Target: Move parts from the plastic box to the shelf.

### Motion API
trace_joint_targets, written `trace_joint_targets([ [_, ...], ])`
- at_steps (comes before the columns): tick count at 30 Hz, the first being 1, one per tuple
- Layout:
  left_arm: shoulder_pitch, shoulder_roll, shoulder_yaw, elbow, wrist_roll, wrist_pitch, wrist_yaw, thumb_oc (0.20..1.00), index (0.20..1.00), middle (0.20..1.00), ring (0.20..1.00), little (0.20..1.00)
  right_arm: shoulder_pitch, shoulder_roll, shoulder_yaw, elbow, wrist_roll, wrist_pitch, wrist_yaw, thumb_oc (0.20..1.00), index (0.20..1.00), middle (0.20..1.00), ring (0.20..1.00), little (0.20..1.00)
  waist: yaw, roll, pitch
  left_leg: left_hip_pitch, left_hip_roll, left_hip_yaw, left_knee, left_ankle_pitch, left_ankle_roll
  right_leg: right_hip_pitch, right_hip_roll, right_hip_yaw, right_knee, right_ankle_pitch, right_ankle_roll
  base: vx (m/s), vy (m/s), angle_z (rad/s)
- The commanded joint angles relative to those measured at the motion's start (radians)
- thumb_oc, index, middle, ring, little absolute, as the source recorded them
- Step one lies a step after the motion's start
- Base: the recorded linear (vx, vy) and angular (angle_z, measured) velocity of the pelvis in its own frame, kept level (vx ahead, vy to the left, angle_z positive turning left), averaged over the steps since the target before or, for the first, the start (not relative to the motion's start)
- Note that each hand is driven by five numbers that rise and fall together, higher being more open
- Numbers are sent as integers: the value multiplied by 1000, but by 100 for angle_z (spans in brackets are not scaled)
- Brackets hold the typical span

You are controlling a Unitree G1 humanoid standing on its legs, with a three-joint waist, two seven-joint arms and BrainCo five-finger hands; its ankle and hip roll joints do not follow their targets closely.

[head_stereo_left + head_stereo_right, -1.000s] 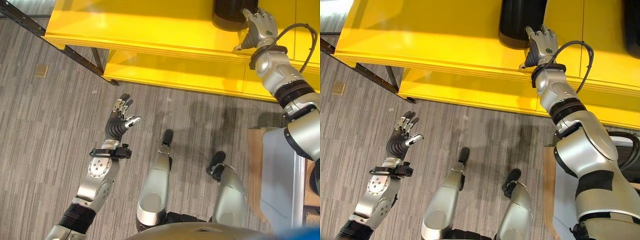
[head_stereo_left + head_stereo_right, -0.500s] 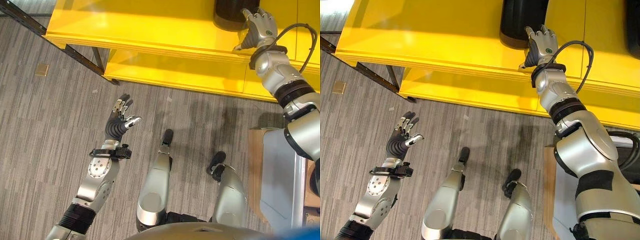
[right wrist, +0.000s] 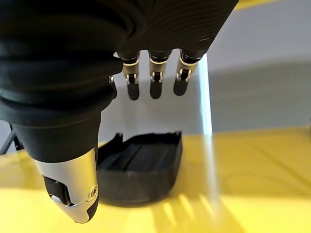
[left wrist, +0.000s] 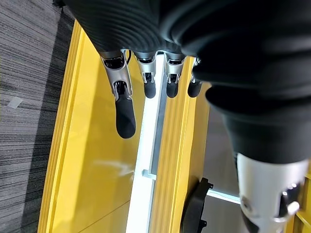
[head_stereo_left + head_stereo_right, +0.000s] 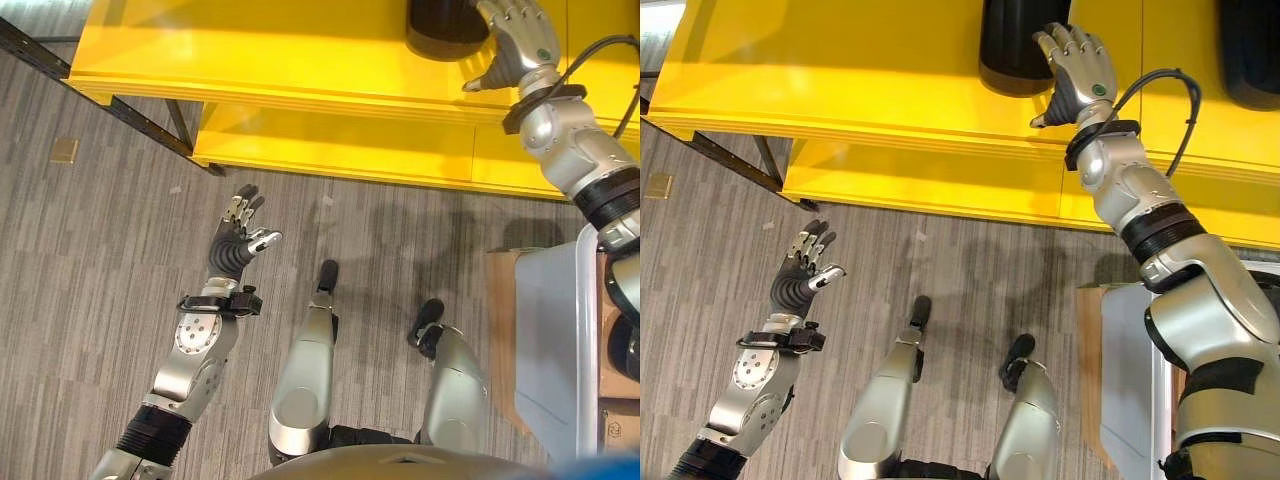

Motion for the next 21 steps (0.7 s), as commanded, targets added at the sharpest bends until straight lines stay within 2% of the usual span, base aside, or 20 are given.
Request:
trace_joint_targets([
  [1,34,38,36,-88,28,-51,5,1000,1000,1000,1000,1000,-4,-46,-49,-78,-45,-30,-19,1000,1000,1000,1000,1000,8,-27,3,38,58,10,123,-160,-6,77,-19,87,-127,122,99,-10,-4,-5],
  [8,48,37,54,-84,40,-39,-7,1000,1000,1000,1000,1000,86,-106,-131,-243,-45,-56,0,1000,1000,1000,1000,1000,-9,-43,-22,73,65,14,107,-157,-9,112,-13,87,-145,125,101,-4,-11,-7],
  [10,54,22,63,-77,46,-31,-14,1000,1000,1000,1000,1000,191,-125,-212,-347,-29,-80,4,1000,1000,1000,1000,1000,-28,-51,-37,96,70,18,94,-156,-11,135,-7,86,-163,127,102,18,-5,-11],
  [14,61,14,68,-73,53,-22,-17,1000,1000,1000,1000,1000,349,-114,-343,-456,4,-106,8,1000,1000,1000,1000,1000,-40,-62,-54,129,78,19,68,-151,-10,167,-1,78,-190,135,105,24,-7,-3],
  [15,67,11,72,-74,56,-20,-17,1000,1000,1000,1000,1000,421,-98,-392,-493,21,-116,12,1000,1000,1000,1000,1000,-44,-67,-61,142,82,22,54,-147,-9,182,2,73,-204,139,107,97,-18,-8],
  [16,79,-8,87,-67,67,-11,-19,1000,1000,1000,1000,1000,629,-17,-523,-598,118,-165,24,1000,1000,1000,1000,1000,-69,-77,-90,186,89,32,20,-146,-6,224,12,70,-245,145,113,107,-8,-6],
  [21,118,-19,117,-57,67,0,-40,1000,1000,1000,1000,1000,915,162,-630,-703,362,-254,105,1000,1000,1000,1000,1000,-91,-94,-162,262,89,56,-43,-133,3,303,22,69,-346,176,125,91,11,-17],
])
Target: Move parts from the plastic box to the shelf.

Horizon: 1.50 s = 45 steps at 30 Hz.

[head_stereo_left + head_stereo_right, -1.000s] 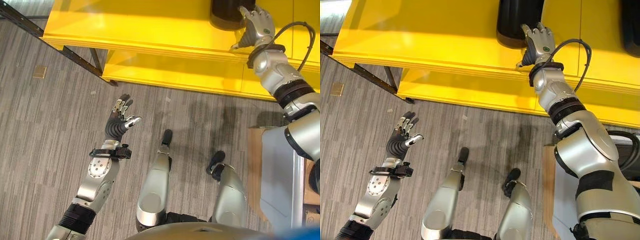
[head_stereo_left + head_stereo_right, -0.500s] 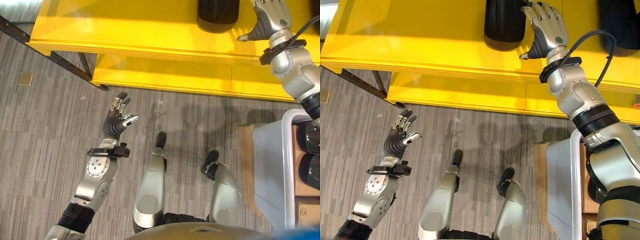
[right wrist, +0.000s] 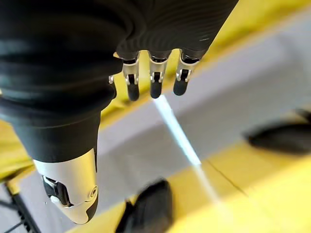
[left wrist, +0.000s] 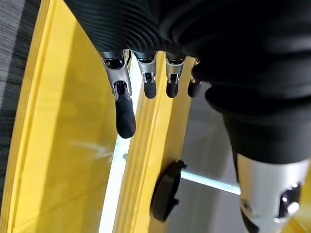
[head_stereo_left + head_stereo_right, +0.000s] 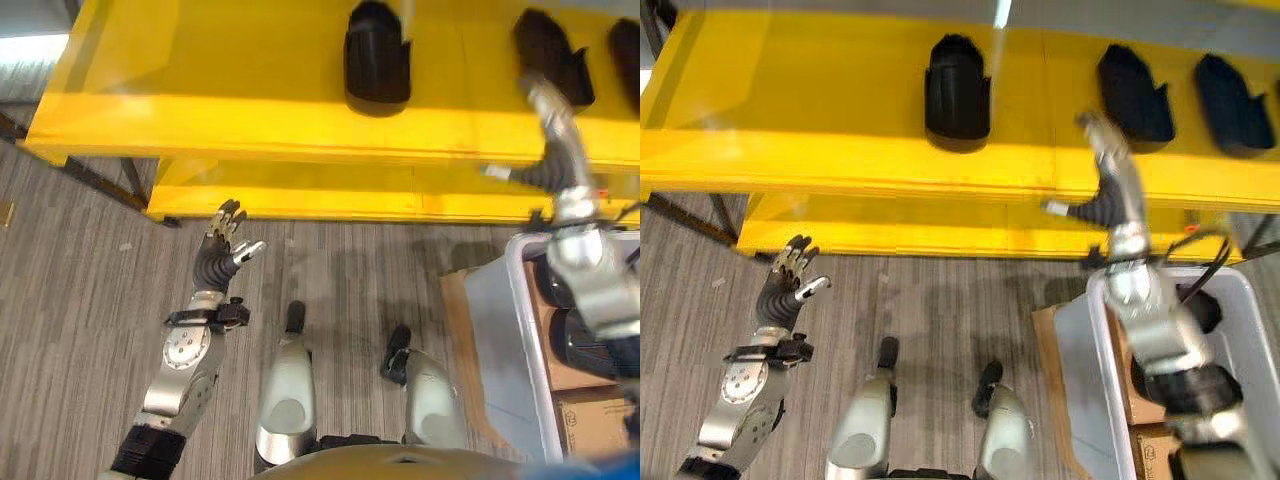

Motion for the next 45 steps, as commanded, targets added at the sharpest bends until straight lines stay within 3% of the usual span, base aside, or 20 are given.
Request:
trace_joint_targets([
  [1,24,24,44,-54,41,-34,-38,1000,1000,1000,1000,1000,-72,30,13,-24,232,-118,64,1000,1000,1000,1000,1000,1,-16,-51,53,38,2,26,-89,10,80,-50,50,-183,146,109,55,29,-16],
  [5,48,7,74,-24,52,-27,-50,1000,1000,1000,1000,1000,81,136,-13,-40,398,-121,135,1000,1000,1000,1000,1000,-15,-17,-104,94,18,25,31,-116,22,137,-68,60,-232,174,126,83,106,-13],
  [8,42,-16,84,-19,71,-25,-39,1000,1000,1000,1000,1000,140,258,23,-23,560,-119,157,1000,1000,1000,1000,1000,-22,-12,-115,96,-19,37,139,-196,47,167,-104,77,-222,174,136,32,165,-14],
  [13,11,-28,68,16,98,-29,-41,1000,1000,1000,1000,1000,163,286,78,-46,569,-109,195,1000,1000,1000,1000,1000,-34,-3,-114,88,-61,58,250,-273,74,180,-141,115,-205,206,151,-2,203,-7],
  [15,0,-28,62,25,107,-30,-48,1000,1000,1000,1000,1000,194,283,74,-64,573,-104,205,1000,1000,1000,1000,1000,-51,-4,-127,79,-93,72,252,-284,91,169,-165,142,-215,285,157,-43,218,2],
  [16,-16,-22,57,34,118,-32,-51,1000,1000,1000,1000,1000,226,287,70,-65,574,-102,217,1000,1000,1000,1000,1000,-72,-7,-137,71,-114,86,239,-284,105,145,-179,169,-240,379,159,-54,181,1],
  [17,-17,-22,57,34,119,-32,-51,1000,1000,1000,1000,1000,227,287,69,-66,573,-102,217,1000,1000,1000,1000,1000,-71,-7,-139,70,-114,88,238,-283,105,144,-179,170,-242,382,159,-75,176,-8],
  [18,-23,-20,55,35,116,-34,-46,1000,1000,1000,1000,1000,229,290,74,-64,577,-100,216,1000,1000,1000,1000,1000,-77,-7,-141,64,-119,97,232,-280,109,127,-182,175,-257,423,160,-140,234,-28],
  [19,-21,-16,77,30,111,-37,-32,1000,1000,1000,1000,1000,199,283,108,-58,569,-93,228,1000,1000,1000,1000,1000,-62,23,-129,93,-88,159,172,-262,123,84,-163,38,-232,377,157,-145,233,-43],
  [20,-21,-16,78,30,111,-37,-32,1000,1000,1000,1000,1000,198,283,108,-58,569,-93,228,1000,1000,1000,1000,1000,-64,20,-130,93,-92,159,168,-257,124,82,-167,38,-233,378,158,-124,272,-97],
  [21,-10,-21,86,27,104,-38,-33,1000,1000,1000,1000,1000,196,281,116,-56,592,-96,236,1000,1000,1000,1000,1000,-56,31,-126,117,-80,184,140,-253,132,84,-159,-15,-181,323,147,-21,149,-130],
  [22,-1,-26,90,25,96,-36,-36,1000,1000,1000,1000,1000,199,276,122,-55,598,-93,246,1000,1000,1000,1000,1000,-60,35,-127,140,-74,203,107,-243,136,80,-136,-25,-147,272,135,-16,184,-142],
  [25,26,-35,97,16,88,-26,-38,1000,1000,1000,1000,1000,183,266,147,-54,602,-85,266,1000,1000,1000,1000,1000,-50,27,-125,175,-59,247,73,-228,140,79,-81,-27,-79,180,113,-5,24,-90],
  [29,48,-52,87,20,90,-26,-50,1000,1000,1000,1000,1000,179,250,164,-59,597,-86,265,1000,1000,1000,1000,1000,-39,8,-109,172,-30,284,126,-246,123,110,-54,-40,-119,116,88,1,-170,-68],
  [30,32,-61,74,32,85,-30,-41,1000,1000,1000,1000,1000,160,237,162,-67,586,-89,248,1000,1000,1000,1000,1000,-49,10,-87,154,-1,288,175,-249,109,91,-34,-25,-81,93,78,5,-249,-32],
  [36,22,-83,37,48,83,-23,-43,1000,1000,1000,1000,1000,207,207,118,-90,598,-100,241,1000,1000,1000,1000,1000,-92,25,-85,142,78,317,185,-219,63,51,-2,-28,-26,34,61,16,-191,-11],
  [45,-43,-123,-28,109,34,-24,-44,1000,1000,1000,1000,1000,252,185,50,-137,574,-128,209,1000,1000,1000,1000,1000,-153,52,-87,137,114,311,217,-188,33,5,26,21,117,-76,14,66,-145,0],
])
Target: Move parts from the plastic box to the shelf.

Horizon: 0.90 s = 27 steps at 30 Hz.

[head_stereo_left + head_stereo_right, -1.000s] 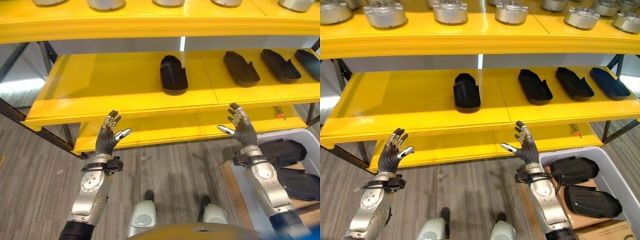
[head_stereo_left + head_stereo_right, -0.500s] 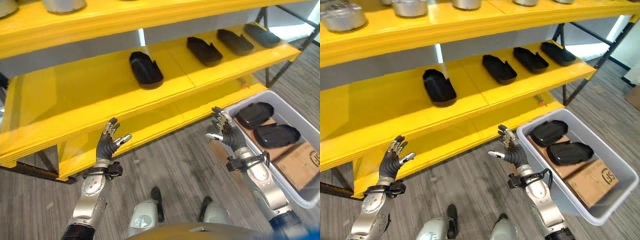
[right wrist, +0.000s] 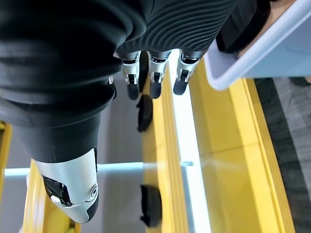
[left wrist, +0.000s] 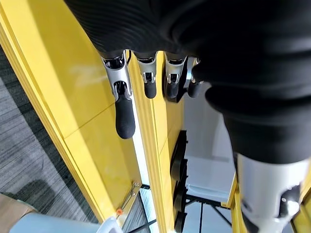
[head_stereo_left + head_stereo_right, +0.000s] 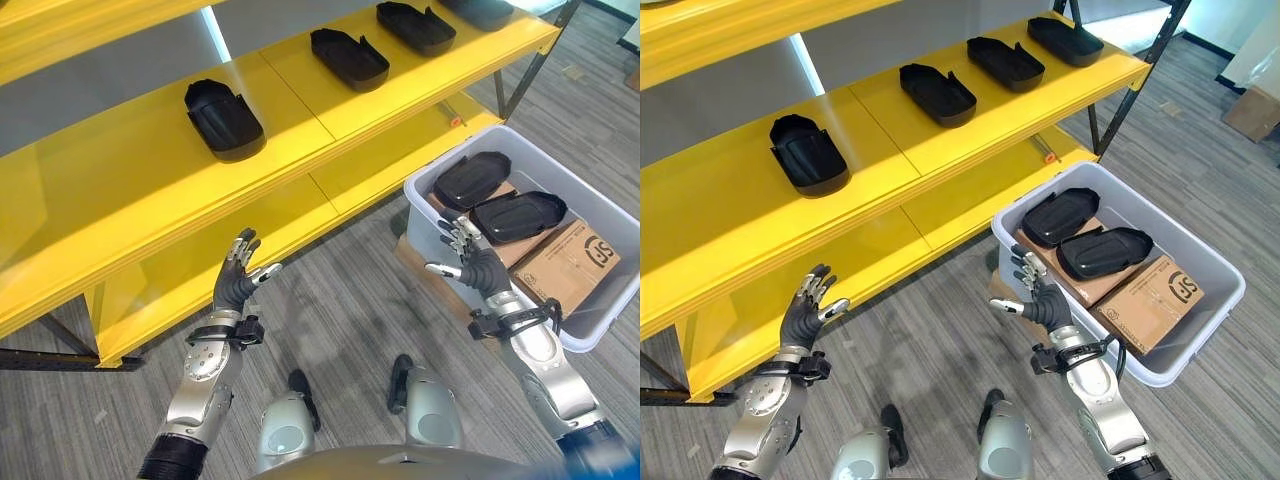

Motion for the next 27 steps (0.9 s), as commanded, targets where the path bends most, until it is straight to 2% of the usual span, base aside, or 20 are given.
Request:
trace_joint_targets([
  [1,-8,-21,-1,-20,-128,-38,-19,1000,1000,1000,1000,1000,8,-5,-47,-77,-7,-79,-29,1000,1000,1000,1000,1000,-7,-9,-24,18,96,1,186,23,-16,45,58,61,-53,3,26,83,-215,0],
  [2,-13,-22,-7,-21,-126,-38,-18,1000,1000,1000,1000,1000,12,-3,-49,-67,-6,-80,-31,1000,1000,1000,1000,1000,3,-15,-10,-9,100,-40,250,91,-30,49,77,73,-37,-10,3,84,-285,-7],
  [3,-18,-24,-9,-22,-126,-36,-17,1000,1000,1000,1000,1000,16,-3,-54,-61,-6,-83,-33,1000,1000,1000,1000,1000,15,-23,2,-36,81,-93,288,118,-35,53,92,87,-36,-20,-7,41,-206,-7],
  [5,-17,-28,-4,-19,-131,-29,-22,1000,1000,1000,1000,1000,29,-3,-70,-59,-19,-81,-43,1000,1000,1000,1000,1000,23,-33,3,-75,40,-144,288,95,-17,69,108,108,-46,-26,-13,64,-115,-34],
  [6,-17,-28,-4,-19,-131,-29,-22,1000,1000,1000,1000,1000,29,-3,-70,-59,-19,-81,-43,1000,1000,1000,1000,1000,23,-33,1,-77,40,-143,286,97,-16,67,108,107,-49,-23,-13,118,-41,-62],
  [7,-17,-34,-7,-26,-129,-27,-21,1000,1000,1000,1000,1000,21,-1,-73,-42,-22,-84,-48,1000,1000,1000,1000,1000,33,-37,7,-144,-16,-193,249,65,3,97,127,140,-74,-24,-14,81,-14,-55],
  [8,-17,-34,-7,-26,-129,-27,-21,1000,1000,1000,1000,1000,20,-1,-73,-42,-22,-84,-48,1000,1000,1000,1000,1000,33,-37,5,-145,-16,-193,246,68,3,96,127,140,-77,-21,-14,185,9,-8],
  [9,-14,-35,-4,-27,-133,-34,-20,1000,1000,1000,1000,1000,6,3,-66,-33,-31,-91,-53,1000,1000,1000,1000,1000,50,-38,14,-198,-38,-242,176,82,7,121,159,179,-99,-23,-16,165,71,-19],
  [11,-5,-38,3,-27,-123,-42,-11,1000,1000,1000,1000,1000,-21,17,-37,2,-31,-97,-50,1000,1000,1000,1000,1000,89,-27,17,-209,-78,-371,29,164,-6,141,208,241,-109,-29,-14,234,94,-86],
  [12,-4,-39,7,-26,-120,-45,-10,1000,1000,1000,1000,1000,-32,21,-25,12,-33,-99,-50,1000,1000,1000,1000,1000,103,-19,16,-201,-87,-436,-36,202,-14,158,228,269,-117,-35,-11,232,84,-182],
  [14,-1,-38,15,-26,-107,-50,-7,1000,1000,1000,1000,1000,-43,27,-15,23,-29,-100,-42,1000,1000,1000,1000,1000,113,-8,3,-208,-83,-503,-110,238,-25,181,248,308,-133,-42,-3,247,133,-178],
  [15,3,-37,22,-23,-101,-49,-8,1000,1000,1000,1000,1000,-43,30,-16,22,-27,-99,-41,1000,1000,1000,1000,1000,114,-3,-9,-214,-79,-512,-131,248,-25,195,253,326,-141,-48,2,246,179,-119],
  [16,13,-38,32,-25,-113,-47,-14,1000,1000,1000,1000,1000,-41,36,-12,24,-18,-92,-29,1000,1000,1000,1000,1000,117,-2,-20,-185,-64,-506,-148,232,-14,193,260,348,-126,-58,5,241,203,-91],
  [17,21,-38,29,-14,-112,-47,-18,1000,1000,1000,1000,1000,-34,46,-5,33,-14,-88,-19,1000,1000,1000,1000,1000,122,-10,-37,-164,-69,-503,-124,206,-2,204,253,367,-134,-57,13,248,215,-84],
  [21,16,-27,34,-13,-120,-49,-32,1000,1000,1000,1000,1000,-4,65,-12,29,12,-71,19,1000,1000,1000,1000,1000,114,-32,-77,-152,-100,-437,-47,140,12,272,200,412,-215,-28,52,287,241,-107],
  [22,15,-21,34,-11,-123,-50,-32,1000,1000,1000,1000,1000,2,71,-14,34,14,-63,23,1000,1000,1000,1000,1000,107,-36,-101,-147,-109,-393,-8,95,27,293,165,429,-245,-11,77,258,238,-18],
  [23,15,-20,34,-11,-123,-50,-32,1000,1000,1000,1000,1000,2,71,-14,34,14,-63,23,1000,1000,1000,1000,1000,109,-37,-101,-147,-109,-391,-5,93,27,294,164,431,-246,-11,77,252,248,-27],
  [27,-13,-6,26,-12,-115,-48,-14,1000,1000,1000,1000,1000,-15,94,5,53,29,-50,27,1000,1000,1000,1000,1000,96,-39,-135,-143,-130,-303,91,-2,48,313,95,452,-282,41,123,204,221,-53],
])
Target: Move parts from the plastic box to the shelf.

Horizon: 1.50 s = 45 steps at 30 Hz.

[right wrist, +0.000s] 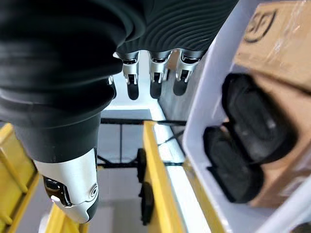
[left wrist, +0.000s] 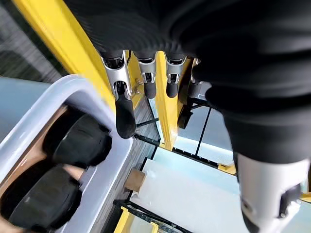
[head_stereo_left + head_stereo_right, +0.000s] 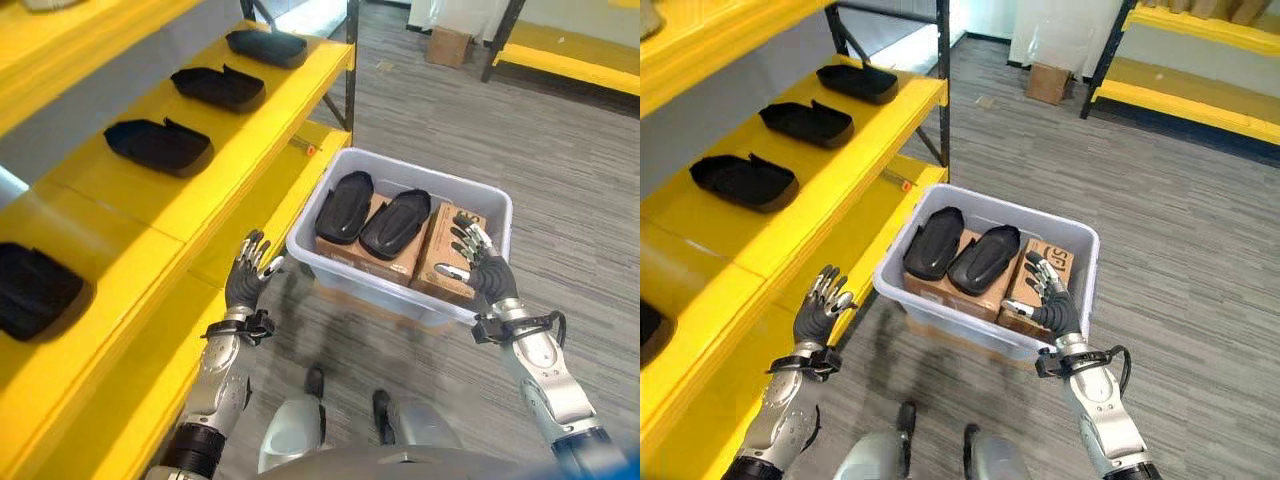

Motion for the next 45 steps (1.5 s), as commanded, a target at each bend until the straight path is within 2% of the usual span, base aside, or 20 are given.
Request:
trace_joint_targets([
  [1,28,56,15,-79,15,-58,11,1000,1000,1000,1000,1000,-22,28,12,-23,36,-31,13,1000,1000,1000,1000,1000,22,-30,-42,-98,81,-4,111,-37,-48,147,-112,7,-143,117,127,170,173,-19],
  [10,33,78,20,-85,51,-47,6,1000,1000,1000,1000,1000,-28,28,35,-43,25,-19,42,1000,1000,1000,1000,1000,20,-49,-85,-79,52,34,131,-92,-22,162,-158,6,-209,254,171,110,99,-5],
  [12,33,82,19,-81,60,-44,6,1000,1000,1000,1000,1000,-26,33,40,-45,23,-19,44,1000,1000,1000,1000,1000,18,-50,-84,-73,42,39,125,-101,-9,143,-164,12,-187,313,183,47,149,-4],
  [13,33,91,22,-78,70,-44,8,1000,1000,1000,1000,1000,-28,50,58,-35,23,-15,46,1000,1000,1000,1000,1000,14,-31,-62,-12,34,47,62,-103,15,53,-155,-10,-55,419,185,39,192,-20],
  [14,32,91,23,-78,70,-44,8,1000,1000,1000,1000,1000,-28,50,59,-34,23,-15,46,1000,1000,1000,1000,1000,15,-31,-65,-14,34,48,57,-99,15,50,-154,-8,-56,422,185,61,421,-36],
  [15,56,98,41,-96,66,-44,11,1000,1000,1000,1000,1000,-51,60,89,-21,13,-15,46,1000,1000,1000,1000,1000,31,-3,-38,70,29,88,-28,-87,33,-31,-197,-202,27,436,149,67,339,-60],
  [16,65,94,49,-100,66,-41,7,1000,1000,1000,1000,1000,-64,67,103,-12,11,-9,48,1000,1000,1000,1000,1000,32,3,-31,108,30,110,-62,-87,37,-46,-207,-282,16,412,144,94,379,-131],
  [18,72,87,55,-102,59,-39,1,1000,1000,1000,1000,1000,-75,64,115,2,17,-5,57,1000,1000,1000,1000,1000,19,7,-28,144,30,126,-108,-76,34,-107,-166,-329,-41,365,144,92,79,-120],
  [22,101,78,78,-114,56,-35,-19,1000,1000,1000,1000,1000,-66,44,110,-12,9,-2,67,1000,1000,1000,1000,1000,19,-6,-19,185,39,152,-92,-112,11,-84,-212,-458,-250,388,156,110,-91,-20],
  [24,103,72,66,-108,63,-30,-31,1000,1000,1000,1000,1000,-49,38,99,-13,6,1,72,1000,1000,1000,1000,1000,24,-16,-28,181,40,150,-71,-116,7,-53,-220,-456,-232,379,153,112,-130,13],
  [31,88,48,39,-102,40,-24,-26,1000,1000,1000,1000,1000,-43,21,80,-26,18,0,62,1000,1000,1000,1000,1000,11,-24,-49,197,97,136,-27,-140,-29,-38,-158,-432,-167,260,109,113,-151,21],
  [32,92,40,41,-104,16,-25,-29,1000,1000,1000,1000,1000,-39,18,78,-31,23,1,63,1000,1000,1000,1000,1000,11,-26,-52,191,108,137,-3,-130,-37,-31,-146,-430,-169,245,97,82,-214,-1],
  [34,98,30,34,-108,-14,-26,-41,1000,1000,1000,1000,1000,-24,7,72,-40,35,-3,63,1000,1000,1000,1000,1000,20,-28,-38,127,139,125,172,-39,-78,5,-110,-425,-193,229,65,42,-219,-12],
  [35,97,35,31,-118,2,-28,-40,1000,1000,1000,1000,1000,-16,3,65,-39,37,-6,62,1000,1000,1000,1000,1000,30,-34,-22,84,140,96,255,19,-102,26,-97,-421,-210,225,49,-2,-131,-6],
  [37,92,36,25,-120,-6,-30,-38,1000,1000,1000,1000,1000,-13,-1,60,-45,40,-11,58,1000,1000,1000,1000,1000,39,-45,-7,39,124,57,308,57,-116,34,-97,-425,-223,227,42,-26,-94,-13],
  [38,88,29,19,-124,-26,-25,-32,1000,1000,1000,1000,1000,-8,-5,52,-51,53,-15,54,1000,1000,1000,1000,1000,42,-52,-2,-2,125,17,271,50,-108,34,-95,-422,-229,213,40,33,-49,-16],
  [40,84,40,25,-136,1,-22,-27,1000,1000,1000,1000,1000,-16,-10,50,-45,49,-23,44,1000,1000,1000,1000,1000,38,-49,-11,17,215,18,59,59,-105,30,-90,-404,-218,189,53,148,80,2],
  [41,74,51,25,-141,44,-28,-9,1000,1000,1000,1000,1000,-23,-8,50,-32,47,-30,29,1000,1000,1000,1000,1000,41,-40,-11,22,282,10,-81,115,-114,26,-88,-387,-196,172,64,172,176,-12],
  [44,72,65,35,-134,112,-42,5,1000,1000,1000,1000,1000,-24,-23,25,-22,19,-43,9,1000,1000,1000,1000,1000,35,-2,-14,19,393,17,-279,260,-154,24,-103,-350,-161,147,87,185,279,-41],
  [45,85,59,42,-124,101,-43,-2,1000,1000,1000,1000,1000,-5,-12,14,-21,4,-40,10,1000,1000,1000,1000,1000,40,22,-33,78,385,19,-289,219,-156,13,-111,-326,-147,152,100,217,327,-76],
])
